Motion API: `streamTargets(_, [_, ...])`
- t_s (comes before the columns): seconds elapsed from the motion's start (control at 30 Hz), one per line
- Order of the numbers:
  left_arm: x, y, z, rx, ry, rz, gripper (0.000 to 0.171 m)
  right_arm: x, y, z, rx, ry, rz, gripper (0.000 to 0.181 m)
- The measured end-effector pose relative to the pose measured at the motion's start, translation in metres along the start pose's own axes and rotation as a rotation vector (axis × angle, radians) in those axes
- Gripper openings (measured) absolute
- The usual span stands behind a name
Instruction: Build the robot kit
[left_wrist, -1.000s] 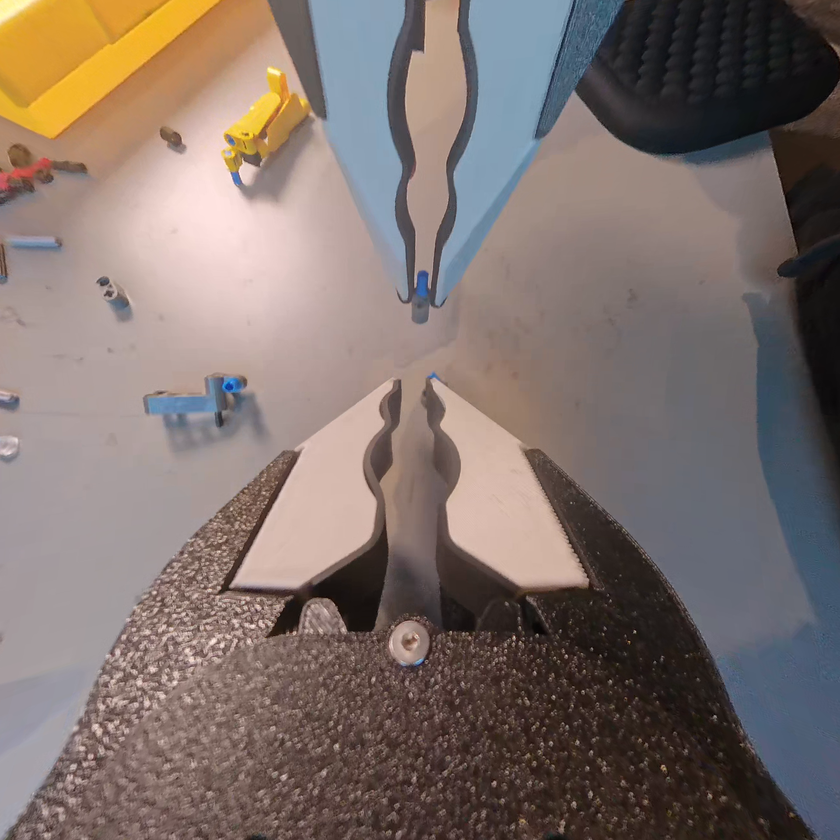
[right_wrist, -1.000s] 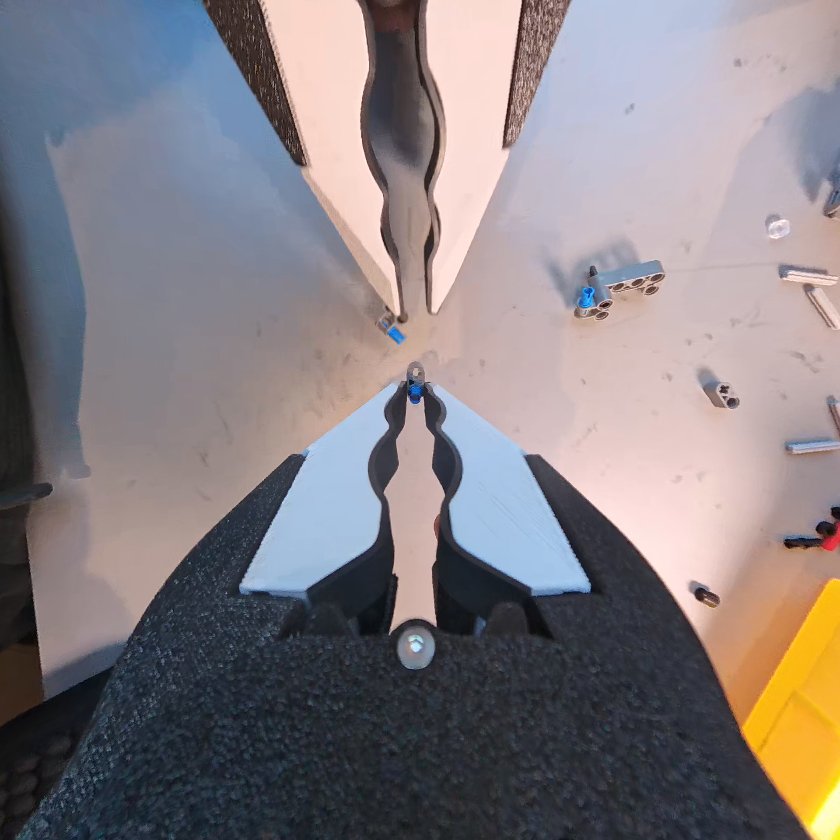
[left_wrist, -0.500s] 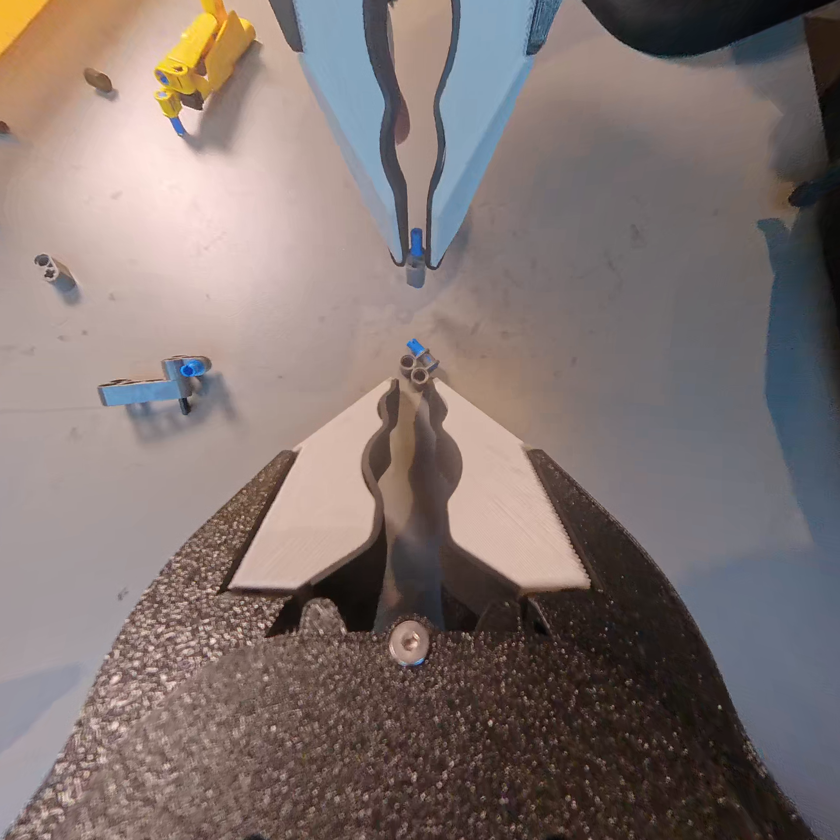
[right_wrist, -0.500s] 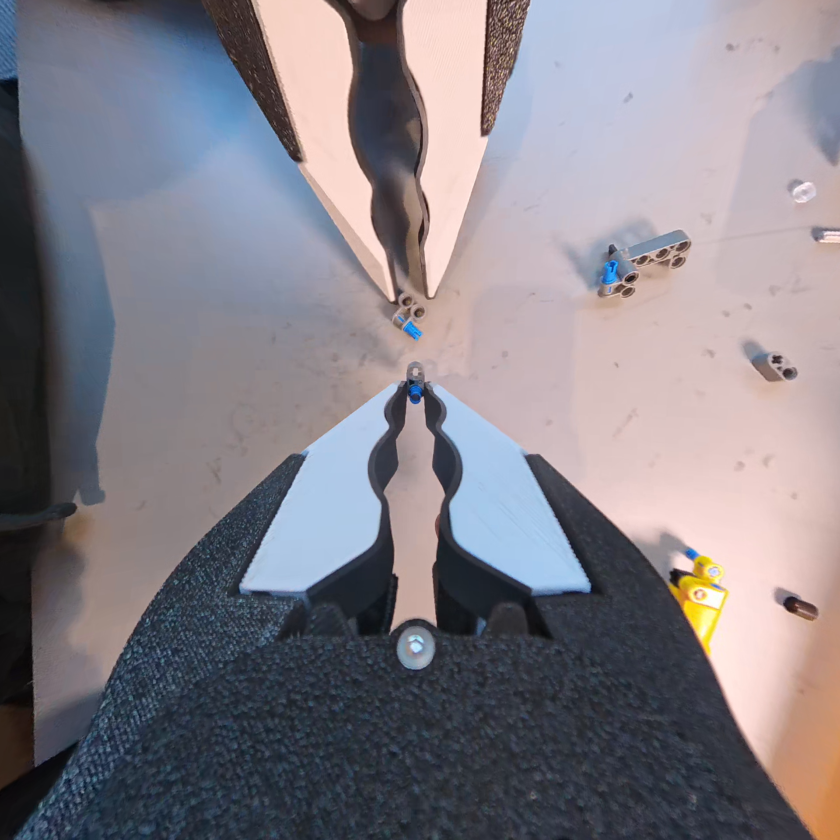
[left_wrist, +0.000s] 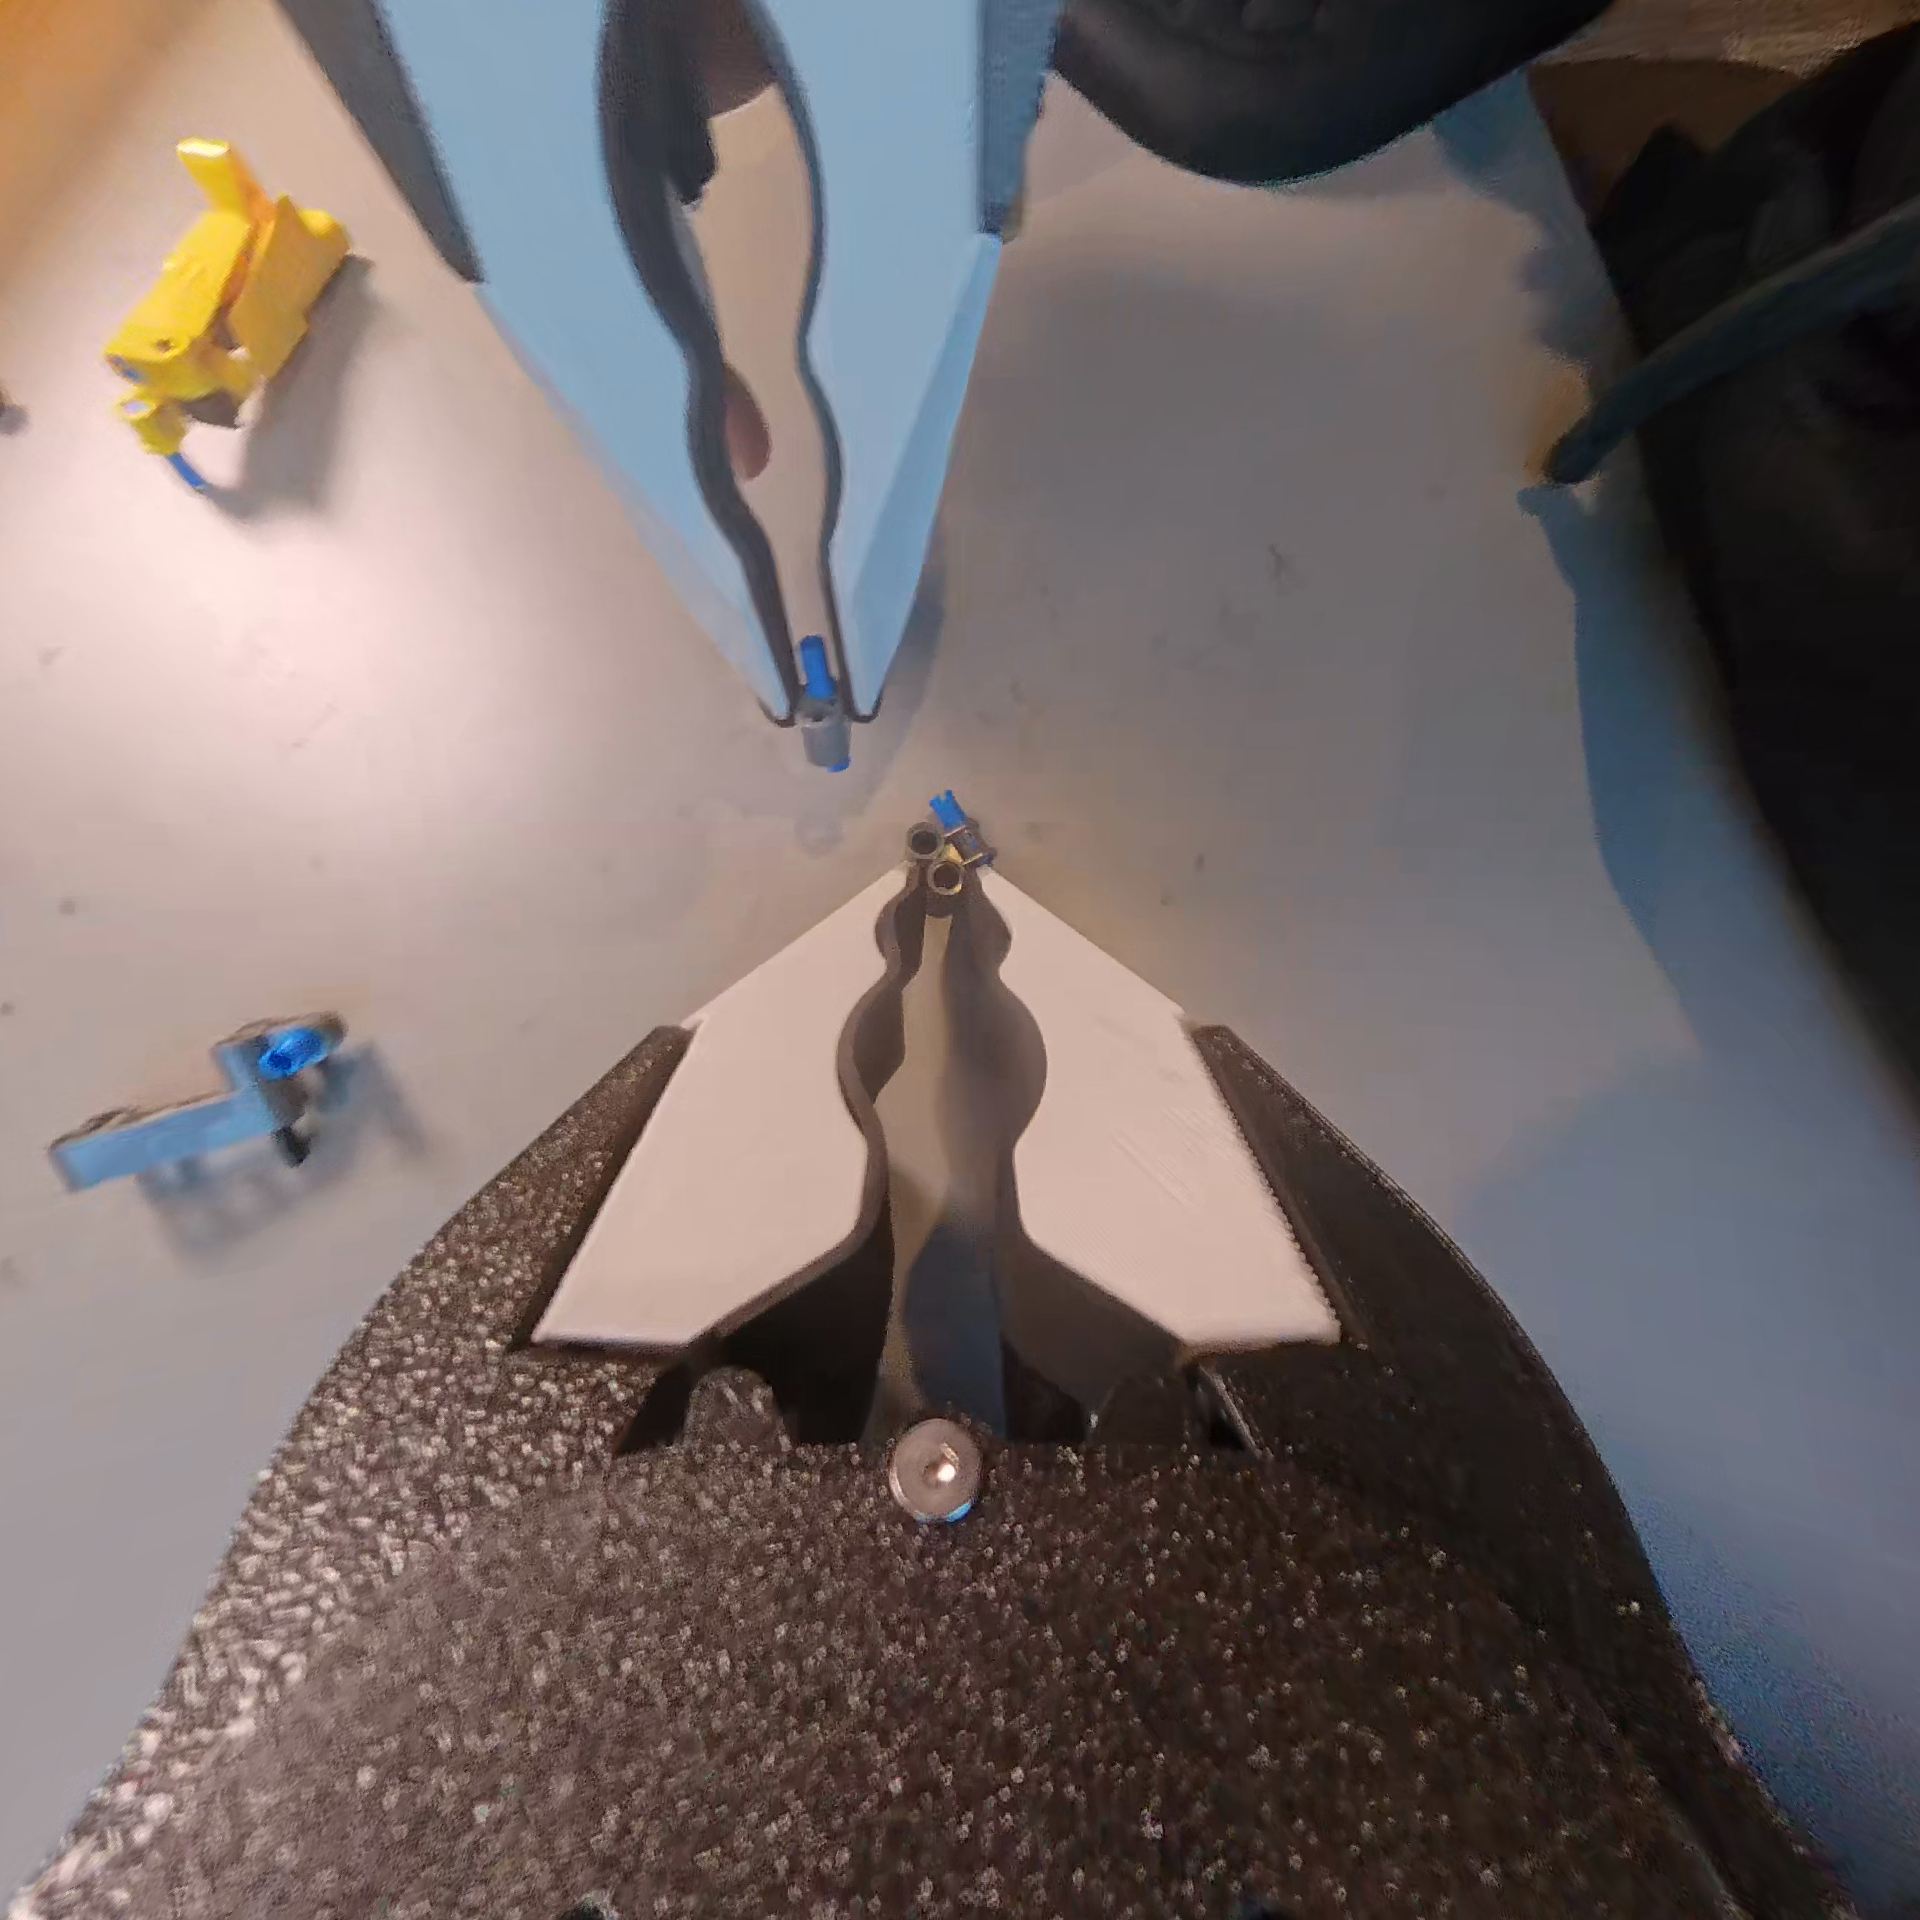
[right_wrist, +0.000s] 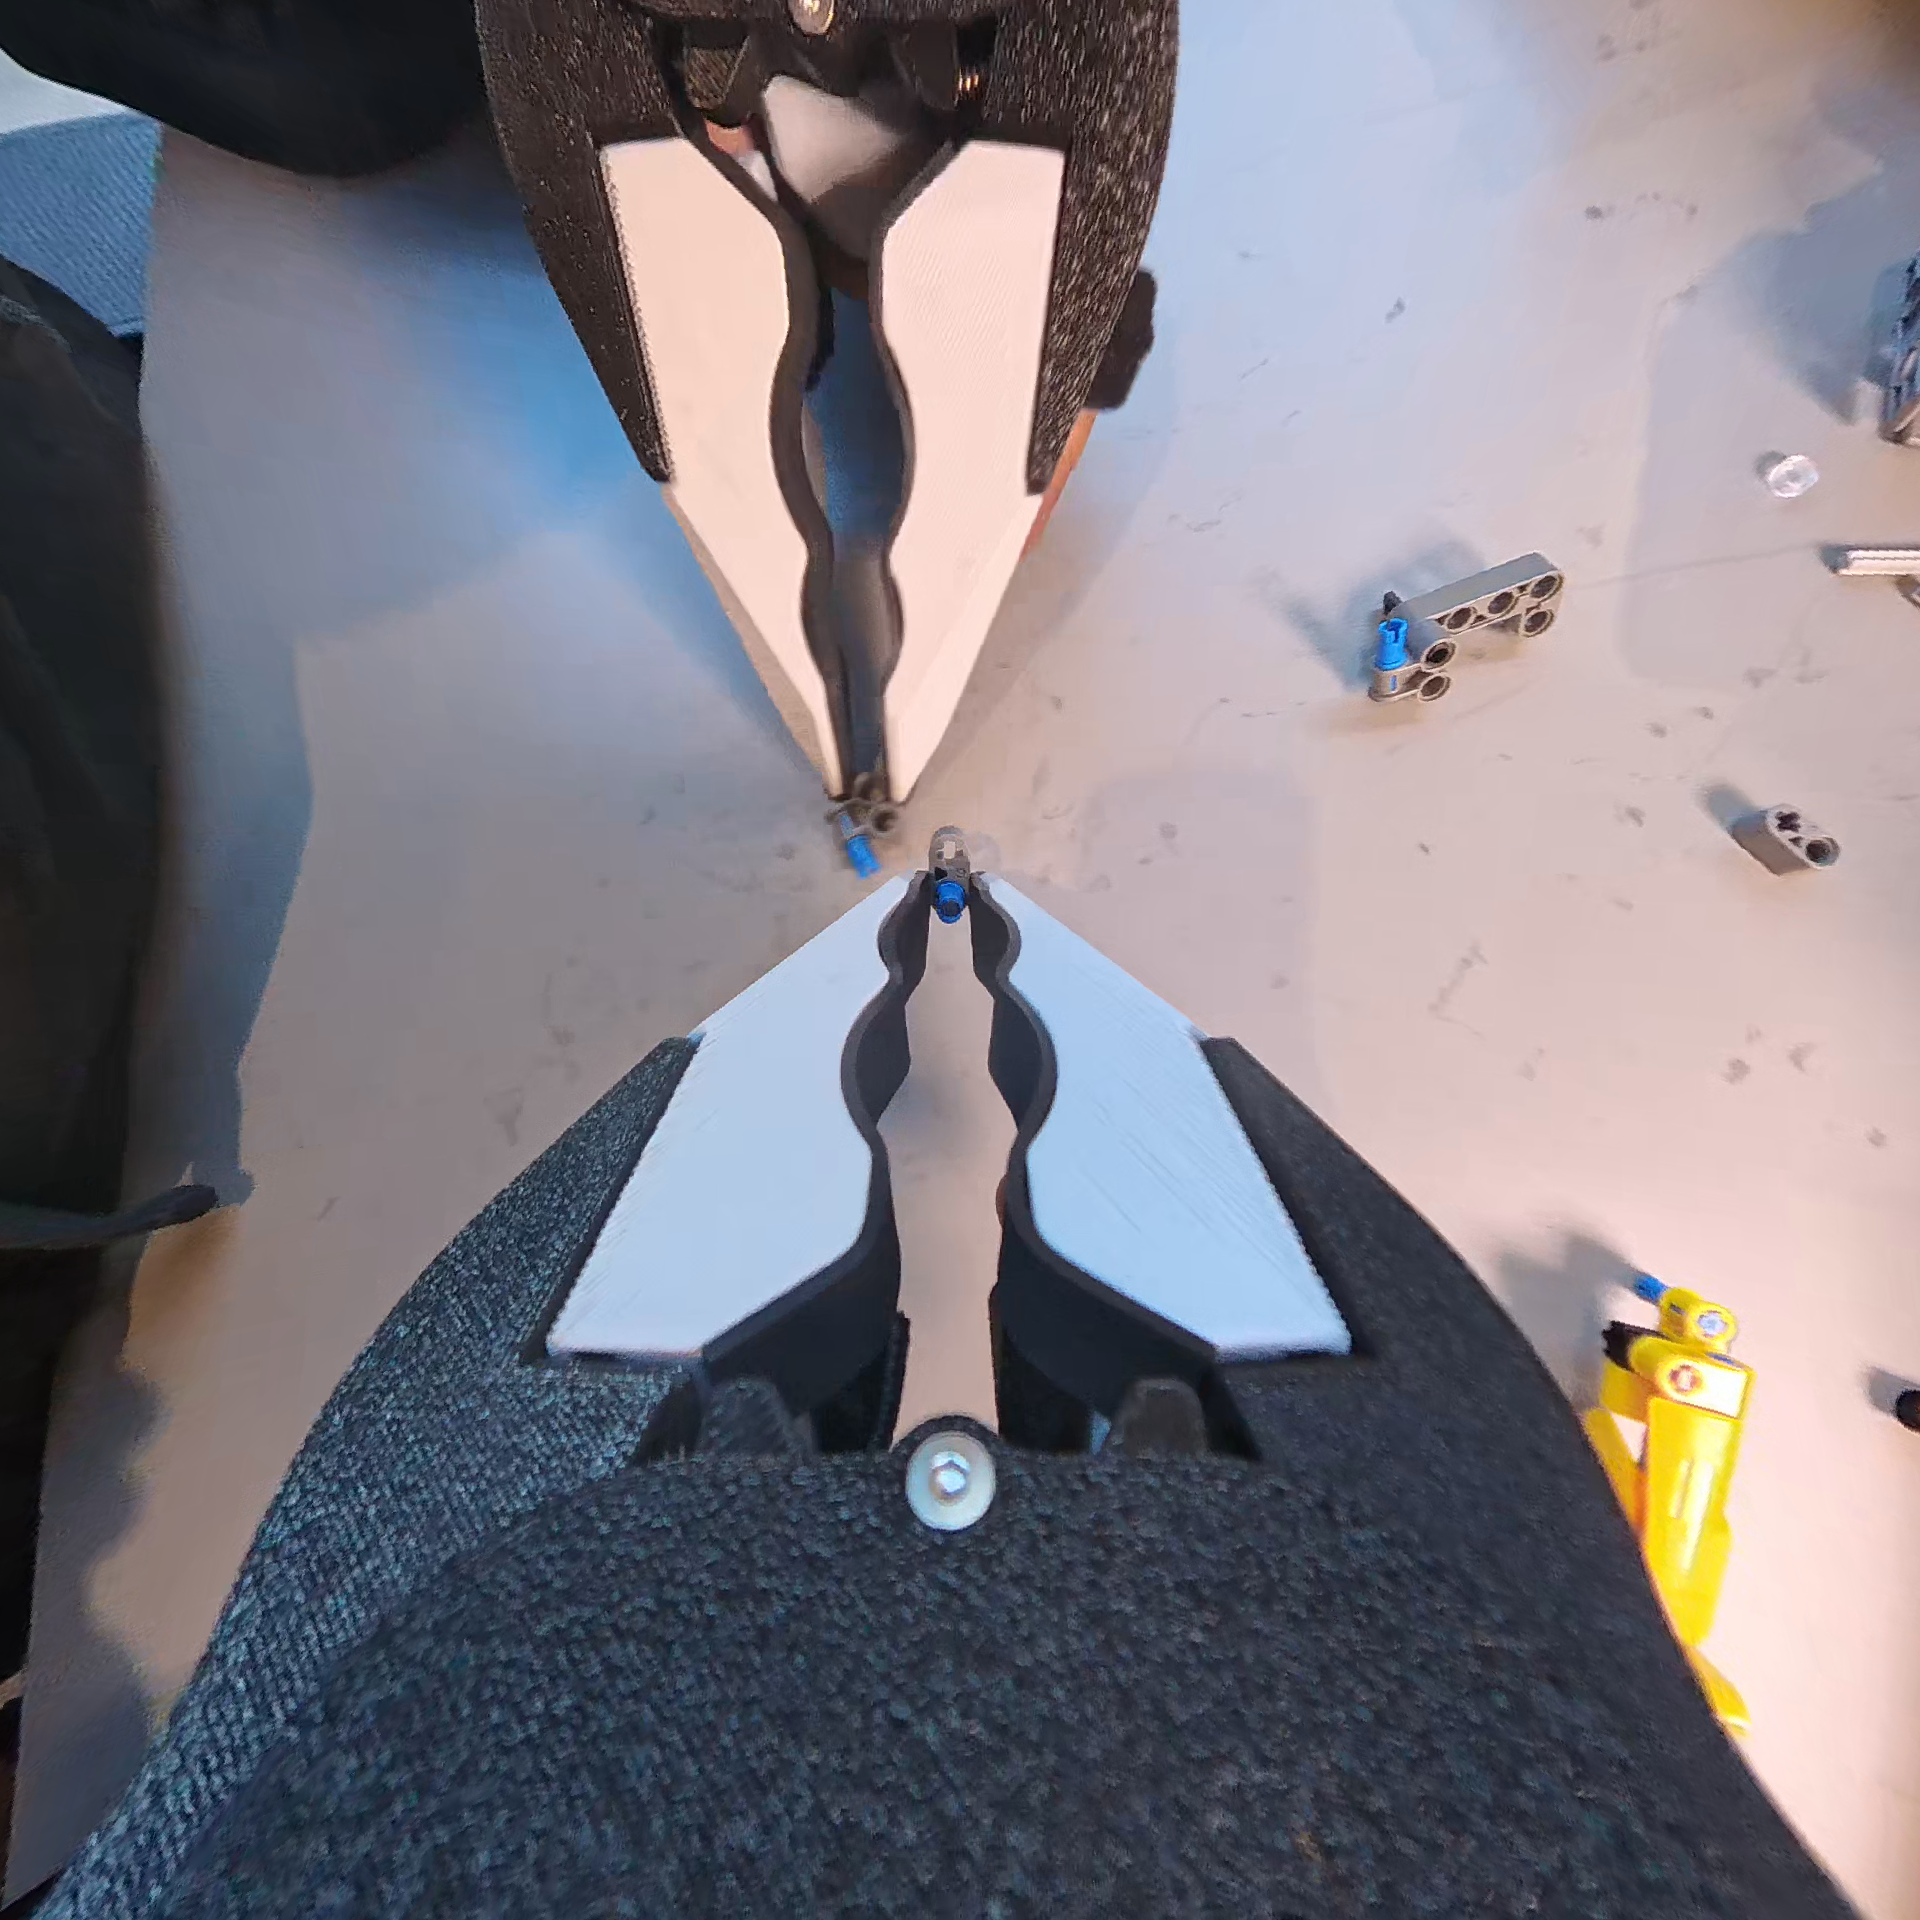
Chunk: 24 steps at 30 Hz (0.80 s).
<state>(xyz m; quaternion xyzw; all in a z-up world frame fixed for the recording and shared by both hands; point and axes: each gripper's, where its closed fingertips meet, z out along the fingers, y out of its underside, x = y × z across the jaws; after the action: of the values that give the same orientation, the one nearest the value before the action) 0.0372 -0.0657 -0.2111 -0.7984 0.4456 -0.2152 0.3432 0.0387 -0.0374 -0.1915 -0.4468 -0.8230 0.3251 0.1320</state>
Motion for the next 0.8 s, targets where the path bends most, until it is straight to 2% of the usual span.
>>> streamTargets(0.13, [0.004,-0.002,0.006,-0.005,0.042,0.071,0.007,-0.009,0.003,0.000,0.016,-0.026,-0.003,0.007])
streamTargets(0.4, [-0.018,0.002,-0.002,-0.009,-0.060,0.049,0.005,-0.012,0.009,-0.002,0.047,-0.022,0.021,0.007])
streamTargets(0.53, [-0.017,-0.001,-0.007,0.028,-0.033,0.002,0.006,-0.010,0.008,-0.006,0.082,-0.002,0.038,0.007])
streamTargets(0.63, [-0.002,-0.012,-0.014,0.095,0.095,-0.121,0.007,-0.009,0.006,-0.010,0.124,0.003,0.055,0.007])
streamTargets(0.7, [0.007,-0.009,-0.015,0.058,0.203,-0.268,0.010,-0.008,0.005,-0.013,0.148,0.004,0.066,0.007])
streamTargets(0.8, [-0.012,0.001,-0.013,0.029,0.137,-0.390,0.011,-0.008,0.004,-0.015,0.169,0.008,0.070,0.007])
